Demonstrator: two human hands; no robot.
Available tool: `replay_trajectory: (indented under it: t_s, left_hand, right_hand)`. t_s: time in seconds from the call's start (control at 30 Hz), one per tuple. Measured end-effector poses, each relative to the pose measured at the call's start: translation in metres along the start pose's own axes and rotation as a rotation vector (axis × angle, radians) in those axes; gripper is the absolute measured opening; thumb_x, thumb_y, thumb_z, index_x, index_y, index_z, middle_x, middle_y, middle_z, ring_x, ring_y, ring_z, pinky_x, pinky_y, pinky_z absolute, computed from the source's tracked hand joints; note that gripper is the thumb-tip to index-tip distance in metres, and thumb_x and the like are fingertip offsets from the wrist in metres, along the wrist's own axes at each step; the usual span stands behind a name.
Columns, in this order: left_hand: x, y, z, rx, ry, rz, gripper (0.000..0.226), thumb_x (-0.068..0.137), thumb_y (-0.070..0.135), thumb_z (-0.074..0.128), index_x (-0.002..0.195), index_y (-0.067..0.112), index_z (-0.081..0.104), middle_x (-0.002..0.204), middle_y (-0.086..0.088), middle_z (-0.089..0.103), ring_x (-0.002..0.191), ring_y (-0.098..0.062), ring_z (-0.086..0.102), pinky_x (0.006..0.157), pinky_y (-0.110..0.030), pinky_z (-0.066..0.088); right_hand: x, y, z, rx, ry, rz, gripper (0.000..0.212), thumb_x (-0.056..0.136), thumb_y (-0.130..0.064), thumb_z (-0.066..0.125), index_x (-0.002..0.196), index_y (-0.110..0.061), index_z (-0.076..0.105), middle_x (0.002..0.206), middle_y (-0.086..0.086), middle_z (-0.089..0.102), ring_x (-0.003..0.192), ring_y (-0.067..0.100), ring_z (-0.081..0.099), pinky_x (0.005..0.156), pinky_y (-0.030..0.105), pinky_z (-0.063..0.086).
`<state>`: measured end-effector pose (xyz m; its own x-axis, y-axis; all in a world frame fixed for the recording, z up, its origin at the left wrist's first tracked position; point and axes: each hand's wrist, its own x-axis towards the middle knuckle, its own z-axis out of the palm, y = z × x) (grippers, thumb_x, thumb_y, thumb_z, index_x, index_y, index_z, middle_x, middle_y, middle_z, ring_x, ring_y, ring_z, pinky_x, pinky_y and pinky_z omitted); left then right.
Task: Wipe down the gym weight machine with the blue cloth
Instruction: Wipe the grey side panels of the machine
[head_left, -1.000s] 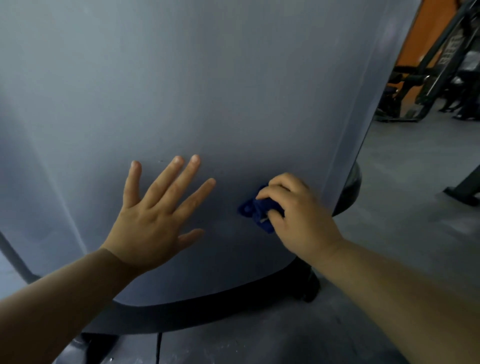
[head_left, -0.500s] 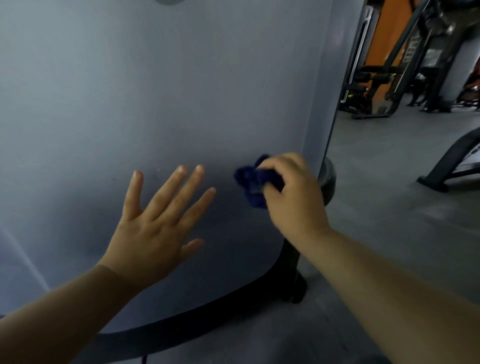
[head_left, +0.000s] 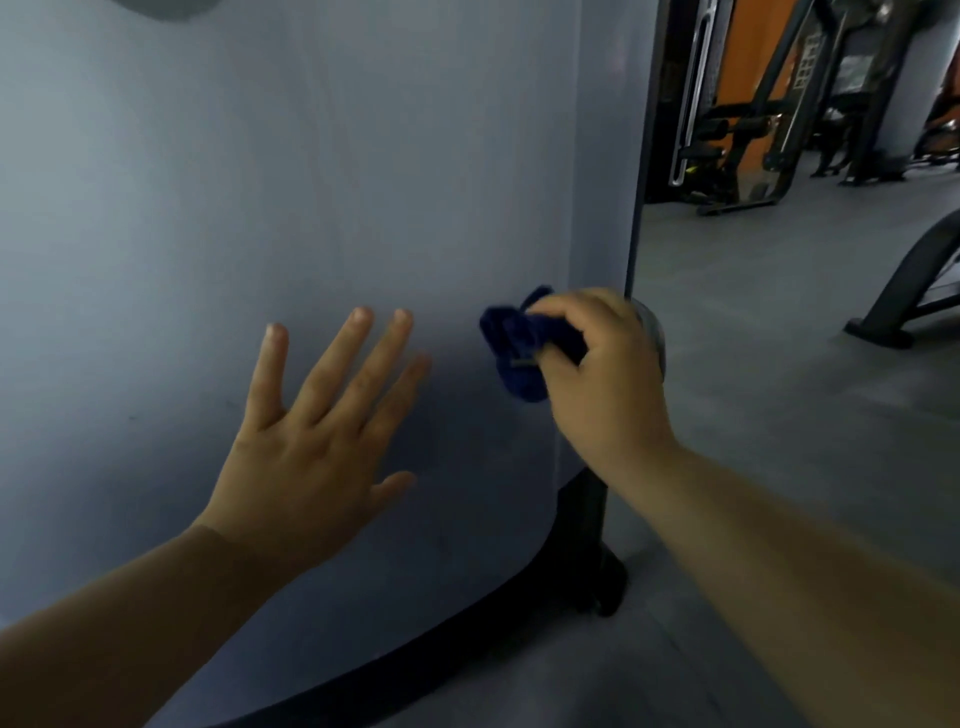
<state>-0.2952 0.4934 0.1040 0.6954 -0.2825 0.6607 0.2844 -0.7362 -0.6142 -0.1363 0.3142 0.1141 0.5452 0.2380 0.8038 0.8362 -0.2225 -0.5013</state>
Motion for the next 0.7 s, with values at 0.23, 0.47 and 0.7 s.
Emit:
replay_trajectory:
  t_s: [0.23, 0.47, 0.7]
  left_hand:
    - [0.024, 0.007, 0.001, 0.026, -0.044, 0.077, 0.097, 0.07, 0.054, 0.077, 0.148, 0.008, 0.042, 0.161, -0.017, 0.021, 0.148, -0.036, 0.019, 0.116, -0.064, 0.012]
    - [0.035, 0.031, 0.006, 0.024, -0.131, 0.134, 0.102, 0.065, 0.053, 0.081, 0.147, 0.006, 0.043, 0.16, -0.018, 0.023, 0.147, -0.04, 0.018, 0.116, -0.063, 0.008]
    - [0.044, 0.042, 0.01, 0.056, -0.179, 0.147, 0.101, 0.066, 0.054, 0.078, 0.147, 0.006, 0.041, 0.16, -0.015, 0.025, 0.147, -0.037, 0.019, 0.117, -0.063, 0.007]
  right_hand:
    - [-0.061, 0.047, 0.025, -0.094, -0.176, -0.164, 0.025, 0.077, 0.001, 0.063, 0.098, -0.008, 0.073, 0.109, 0.007, 0.061, 0.1, 0.026, 0.057, 0.084, 0.037, 0.053]
    - [-0.014, 0.051, 0.003, 0.022, 0.016, -0.054, 0.025, 0.079, 0.003, 0.061, 0.098, -0.007, 0.073, 0.103, 0.009, 0.061, 0.094, 0.014, 0.056, 0.087, 0.012, 0.04]
    - [-0.04, 0.074, 0.016, 0.054, -0.02, 0.045, 0.032, 0.074, 0.012, 0.067, 0.097, -0.009, 0.071, 0.105, 0.003, 0.062, 0.098, 0.018, 0.059, 0.091, 0.004, 0.036]
